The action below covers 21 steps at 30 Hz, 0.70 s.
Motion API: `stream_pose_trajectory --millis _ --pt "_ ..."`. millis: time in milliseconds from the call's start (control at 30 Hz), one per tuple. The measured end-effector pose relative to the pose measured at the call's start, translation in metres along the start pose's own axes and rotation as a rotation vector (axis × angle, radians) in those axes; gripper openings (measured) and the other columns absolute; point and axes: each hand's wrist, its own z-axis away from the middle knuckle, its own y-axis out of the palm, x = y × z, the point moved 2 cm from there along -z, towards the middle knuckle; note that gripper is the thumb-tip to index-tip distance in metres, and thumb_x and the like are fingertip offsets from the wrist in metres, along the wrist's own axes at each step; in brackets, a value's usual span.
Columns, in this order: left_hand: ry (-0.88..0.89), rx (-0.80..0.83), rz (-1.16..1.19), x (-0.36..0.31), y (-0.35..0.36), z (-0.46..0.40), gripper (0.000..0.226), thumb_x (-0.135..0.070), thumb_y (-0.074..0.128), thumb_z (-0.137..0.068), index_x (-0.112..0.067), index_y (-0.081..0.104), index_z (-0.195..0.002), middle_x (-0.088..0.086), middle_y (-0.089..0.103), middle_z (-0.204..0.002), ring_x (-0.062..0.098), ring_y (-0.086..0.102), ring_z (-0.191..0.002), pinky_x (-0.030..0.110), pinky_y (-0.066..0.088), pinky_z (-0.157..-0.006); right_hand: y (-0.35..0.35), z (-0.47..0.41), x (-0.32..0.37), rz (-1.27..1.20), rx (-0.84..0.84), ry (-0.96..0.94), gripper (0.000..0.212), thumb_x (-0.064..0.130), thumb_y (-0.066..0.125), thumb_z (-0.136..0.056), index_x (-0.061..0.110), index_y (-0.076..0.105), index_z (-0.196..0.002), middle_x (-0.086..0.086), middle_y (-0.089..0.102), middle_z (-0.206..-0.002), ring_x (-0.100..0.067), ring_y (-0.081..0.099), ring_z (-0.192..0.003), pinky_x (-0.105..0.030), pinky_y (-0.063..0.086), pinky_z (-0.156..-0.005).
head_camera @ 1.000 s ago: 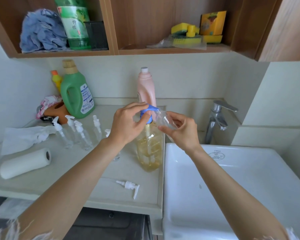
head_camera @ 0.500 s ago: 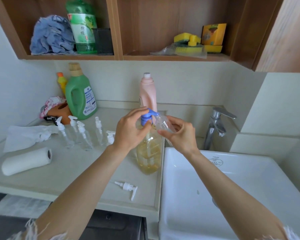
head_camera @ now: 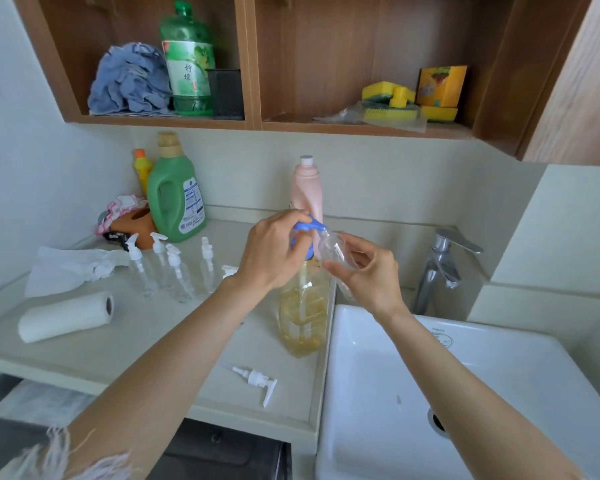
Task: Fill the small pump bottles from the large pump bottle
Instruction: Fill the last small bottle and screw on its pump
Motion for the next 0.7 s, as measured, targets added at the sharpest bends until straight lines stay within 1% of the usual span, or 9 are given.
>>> stream_pose_trajectory --millis 133,267,300,367,433,467,567,633,700 --pt "0.040 -0.009 0.039 0.006 0.007 0.008 0.049 -0.029 0.038 -0.075 -0.006 0.070 -0.105 0.004 0.070 -0.114 0.020 0.064 -0.104 0.019 0.041 -0.091 0.002 0.000 -0.004 -0.015 -0.028 0.013 0.042 0.016 0.085 -0.070 0.045 0.065 -0.092 0.030 0.068 -0.081 0.005 0.066 -0.085 -0.010 0.049 -0.081" --pt "0.052 0.010 0.042 0.013 0.015 0.023 0.050 -0.025 0.040 -0.076 -0.003 0.067 -0.111 0.006 0.068 -0.117 0.020 0.061 -0.110 0.021 0.042 -0.097 0.006 0.005 -0.015 -0.001 -0.032 0.027 0.041 0.015 0.085 -0.070 0.030 0.071 -0.106 0.021 0.071 -0.094 0.002 0.067 -0.091 -0.017 0.050 -0.087" --pt "0.050 0.015 0.044 0.015 0.017 0.026 0.050 -0.026 0.040 -0.076 -0.003 0.067 -0.112 0.006 0.067 -0.118 0.020 0.061 -0.112 0.022 0.042 -0.097 0.006 0.007 -0.017 -0.003 -0.028 0.034 0.044 0.015 0.085 -0.070 0.026 0.071 -0.110 0.021 0.071 -0.096 0.003 0.067 -0.093 -0.017 0.049 -0.088" --pt "0.031 0.028 0.044 0.017 0.017 0.027 0.050 -0.027 0.040 -0.076 -0.004 0.067 -0.112 0.006 0.067 -0.119 0.020 0.061 -0.112 0.025 0.044 -0.097 0.008 0.009 -0.017 -0.009 -0.025 0.046 0.048 0.015 0.086 -0.070 0.022 0.069 -0.115 0.022 0.069 -0.096 0.010 0.064 -0.092 -0.011 0.047 -0.088" --pt "0.019 0.045 0.029 0.014 0.014 0.025 0.052 -0.031 0.040 -0.076 -0.005 0.067 -0.113 0.005 0.067 -0.119 0.021 0.062 -0.111 0.029 0.047 -0.095 0.008 0.008 -0.014 0.001 -0.027 0.053 0.047 0.014 0.086 -0.070 0.025 0.069 -0.113 0.025 0.066 -0.091 0.018 0.060 -0.086 -0.004 0.044 -0.084" --pt "0.021 0.051 0.018 0.011 0.013 0.024 0.053 -0.032 0.039 -0.076 -0.005 0.067 -0.112 0.005 0.067 -0.119 0.021 0.062 -0.111 0.031 0.048 -0.094 0.007 0.007 -0.011 0.010 -0.029 0.052 0.046 0.013 0.086 -0.070 0.030 0.068 -0.108 0.030 0.064 -0.087 0.020 0.059 -0.083 -0.002 0.043 -0.081" --pt "0.031 0.043 0.001 0.001 0.004 0.017 0.051 -0.034 0.037 -0.074 -0.011 0.070 -0.106 0.002 0.070 -0.111 0.021 0.064 -0.102 0.027 0.047 -0.087 0.003 0.005 -0.002 0.022 -0.040 0.033 0.046 0.011 0.085 -0.069 0.042 0.063 -0.094 0.037 0.063 -0.073 0.019 0.060 -0.078 0.000 0.042 -0.077" --pt "0.016 0.045 -0.002 -0.003 -0.001 0.010 0.051 -0.037 0.036 -0.074 -0.015 0.071 -0.103 0.000 0.071 -0.105 0.021 0.063 -0.098 0.028 0.047 -0.086 0.002 0.005 0.005 0.021 -0.043 0.017 0.045 0.009 0.084 -0.070 0.043 0.062 -0.090 0.037 0.064 -0.072 0.018 0.060 -0.074 -0.001 0.043 -0.073" --pt "0.000 0.066 -0.024 -0.003 -0.004 0.003 0.056 -0.042 0.033 -0.075 -0.013 0.071 -0.103 0.001 0.071 -0.106 0.023 0.063 -0.099 0.032 0.048 -0.086 0.001 0.005 0.010 0.014 -0.041 0.015 0.041 0.010 0.084 -0.071 0.039 0.063 -0.091 0.033 0.064 -0.075 0.019 0.060 -0.072 -0.001 0.043 -0.069"
